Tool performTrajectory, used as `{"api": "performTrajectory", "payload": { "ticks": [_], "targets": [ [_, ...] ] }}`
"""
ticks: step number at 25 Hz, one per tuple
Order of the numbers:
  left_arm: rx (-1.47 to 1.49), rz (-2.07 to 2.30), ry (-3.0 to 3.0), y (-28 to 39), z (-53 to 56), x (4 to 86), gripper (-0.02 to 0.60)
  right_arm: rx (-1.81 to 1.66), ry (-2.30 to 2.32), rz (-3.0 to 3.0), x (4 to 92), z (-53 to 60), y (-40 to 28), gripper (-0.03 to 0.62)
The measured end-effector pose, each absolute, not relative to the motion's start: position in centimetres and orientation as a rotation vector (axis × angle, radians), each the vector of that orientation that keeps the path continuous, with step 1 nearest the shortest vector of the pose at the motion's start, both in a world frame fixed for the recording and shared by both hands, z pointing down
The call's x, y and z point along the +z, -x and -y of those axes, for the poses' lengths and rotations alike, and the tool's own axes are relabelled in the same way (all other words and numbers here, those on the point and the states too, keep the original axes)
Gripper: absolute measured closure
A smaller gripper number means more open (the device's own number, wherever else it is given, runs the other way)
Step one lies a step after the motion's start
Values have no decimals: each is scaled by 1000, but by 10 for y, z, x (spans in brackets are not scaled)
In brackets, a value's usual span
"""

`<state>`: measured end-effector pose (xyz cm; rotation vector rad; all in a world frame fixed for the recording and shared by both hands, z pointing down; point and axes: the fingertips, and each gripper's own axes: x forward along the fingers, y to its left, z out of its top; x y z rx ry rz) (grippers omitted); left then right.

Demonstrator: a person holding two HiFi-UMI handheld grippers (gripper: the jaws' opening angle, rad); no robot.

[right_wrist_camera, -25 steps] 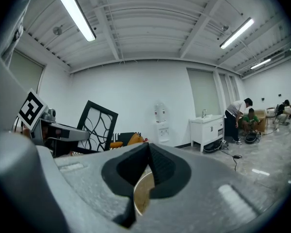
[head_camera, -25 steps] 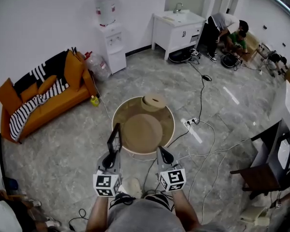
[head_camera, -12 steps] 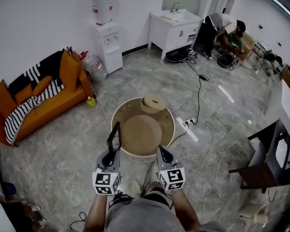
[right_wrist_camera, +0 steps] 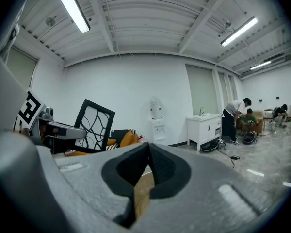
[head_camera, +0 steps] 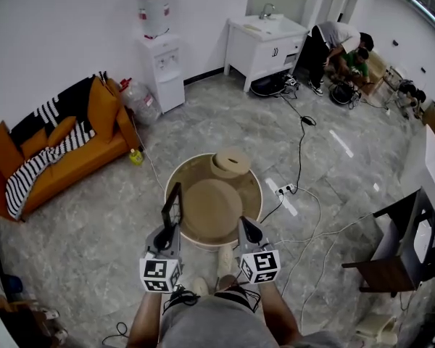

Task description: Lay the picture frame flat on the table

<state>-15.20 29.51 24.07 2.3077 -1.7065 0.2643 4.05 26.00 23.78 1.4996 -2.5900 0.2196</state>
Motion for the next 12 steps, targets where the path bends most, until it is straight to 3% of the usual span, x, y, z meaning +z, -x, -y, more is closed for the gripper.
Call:
{"api": "performTrajectory", "payload": {
  "ticks": [12],
  "targets": [
    [341,1651,-2235,111,-163,303,528,316,-1448,2531,295,-126,-79,595]
  ]
}}
